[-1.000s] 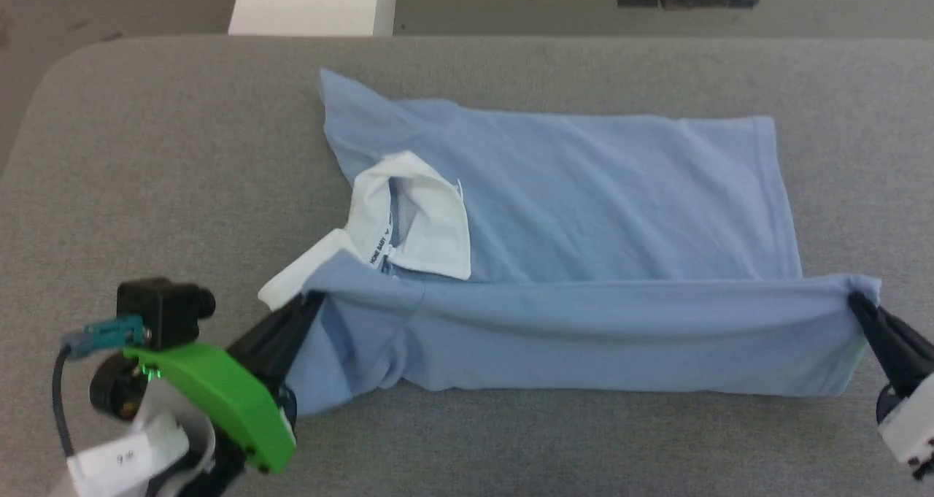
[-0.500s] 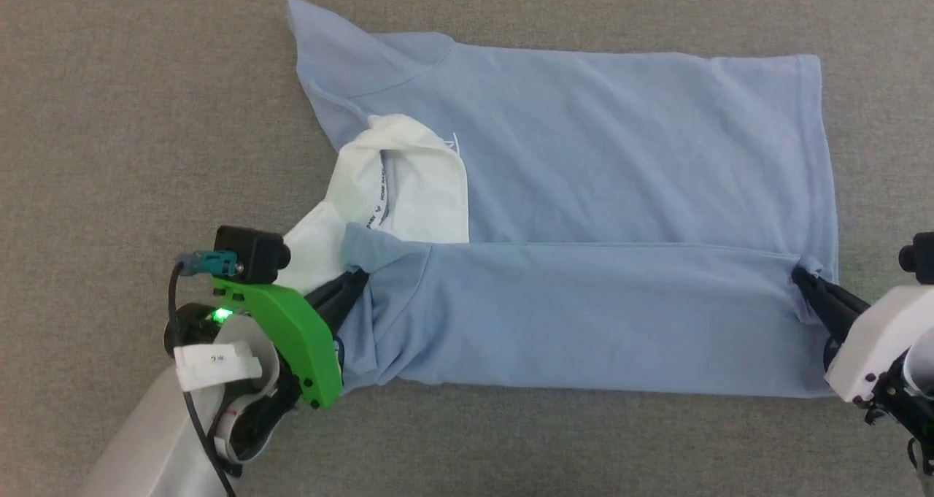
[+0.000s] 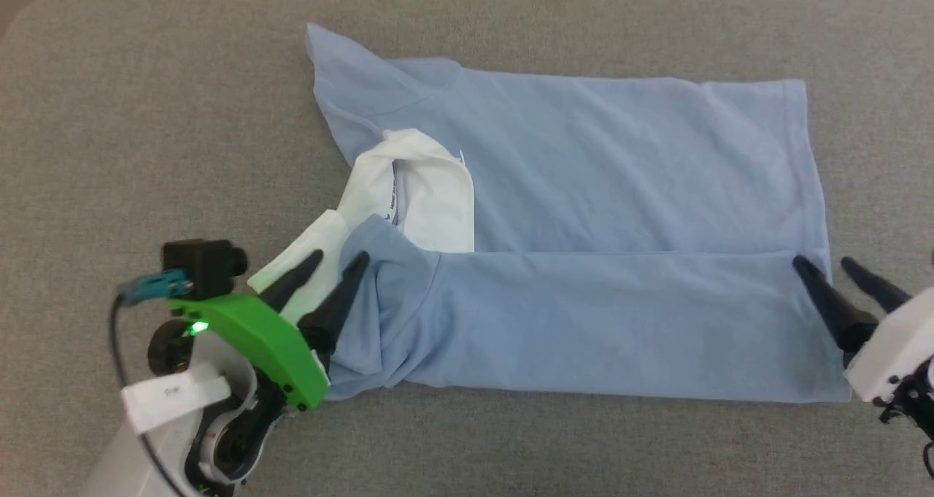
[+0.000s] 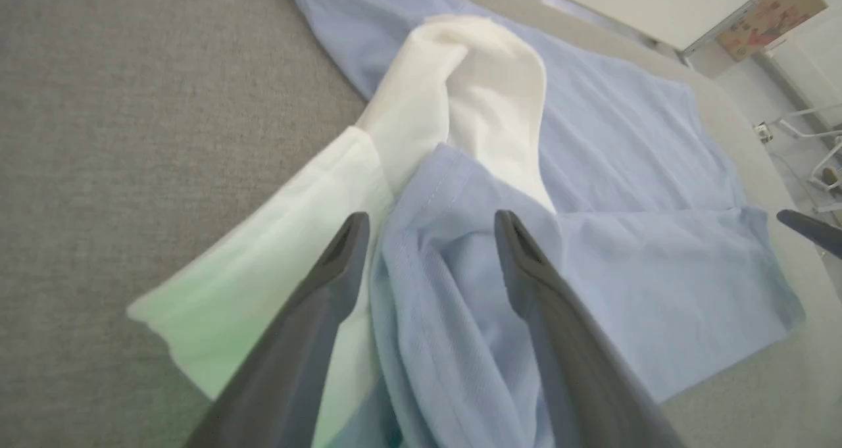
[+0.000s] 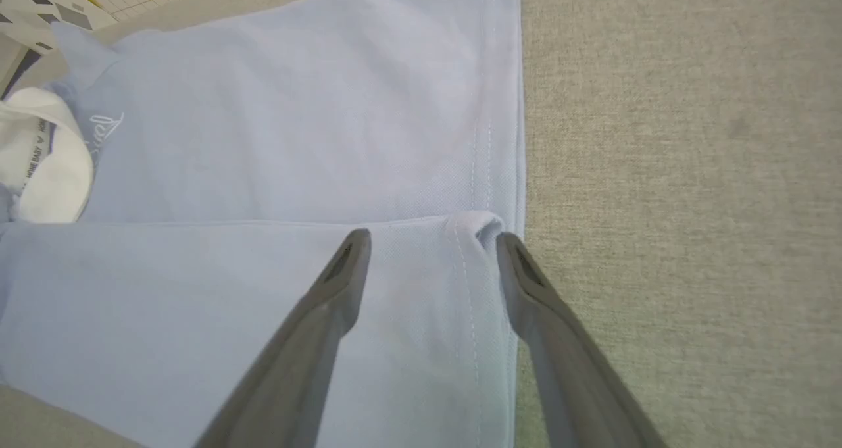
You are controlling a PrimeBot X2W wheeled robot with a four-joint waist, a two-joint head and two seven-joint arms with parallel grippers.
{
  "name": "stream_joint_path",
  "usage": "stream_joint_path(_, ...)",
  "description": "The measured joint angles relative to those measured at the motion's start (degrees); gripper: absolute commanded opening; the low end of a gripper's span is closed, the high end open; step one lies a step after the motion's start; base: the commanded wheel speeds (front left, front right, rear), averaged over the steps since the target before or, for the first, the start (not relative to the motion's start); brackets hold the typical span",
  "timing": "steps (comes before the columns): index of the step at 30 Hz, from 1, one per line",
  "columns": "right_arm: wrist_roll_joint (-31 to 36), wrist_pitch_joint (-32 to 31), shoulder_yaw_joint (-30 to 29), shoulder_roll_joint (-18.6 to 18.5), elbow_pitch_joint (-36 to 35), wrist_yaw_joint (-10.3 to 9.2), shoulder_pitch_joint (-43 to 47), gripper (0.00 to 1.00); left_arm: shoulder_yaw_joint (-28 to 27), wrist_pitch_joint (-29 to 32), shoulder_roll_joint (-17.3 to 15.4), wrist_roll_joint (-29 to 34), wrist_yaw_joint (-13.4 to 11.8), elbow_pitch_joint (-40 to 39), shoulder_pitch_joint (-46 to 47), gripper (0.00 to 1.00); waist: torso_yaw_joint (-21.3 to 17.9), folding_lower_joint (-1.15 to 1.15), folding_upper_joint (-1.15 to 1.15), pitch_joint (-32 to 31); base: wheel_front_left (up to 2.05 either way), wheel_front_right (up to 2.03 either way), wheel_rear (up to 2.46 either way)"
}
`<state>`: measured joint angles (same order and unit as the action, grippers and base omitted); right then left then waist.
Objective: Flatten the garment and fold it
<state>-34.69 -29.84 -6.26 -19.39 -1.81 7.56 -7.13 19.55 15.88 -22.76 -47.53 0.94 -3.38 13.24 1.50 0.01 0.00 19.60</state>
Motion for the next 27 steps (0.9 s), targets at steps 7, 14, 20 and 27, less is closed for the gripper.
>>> stream_joint_path(7, 5.02, 11.03, -4.59, 3.00, -10.21, 0.00, 3.32, 1.00, -5.77, -14.61, 0.52, 5.12, -3.61, -7.99, -6.28, 1.00, -0.02, 0.00, 0.00, -3.68, 0.00, 0.00, 0.00)
stream_joint_path(14, 14.89, 25.09, -5.84, 10.07, -13.76, 0.00, 7.69, 1.00, -9.32, -29.54, 4.33, 14.28, -7.62, -11.31, -11.71, 1.00, -0.06, -0.01, 0.00, -6.78, 0.00, 0.00, 0.00)
stream_joint_path(20, 22.39, 34.77, -5.86, 14.86, -12.66, 0.00, 11.70, 1.00, -11.85, -30.44, 9.88, 21.01, -7.36, -12.93, -15.71, 1.00, -0.05, -0.01, 0.00, -8.53, 0.00, 0.00, 0.00)
stream_joint_path(27, 25.42, 41.20, -5.32, 16.39, -7.08, 0.00, 14.36, 1.00, -12.99, -30.62, 15.18, 27.86, -2.61, -10.25, -21.19, 1.00, -0.10, -0.01, 0.00, -9.75, 0.00, 0.00, 0.00)
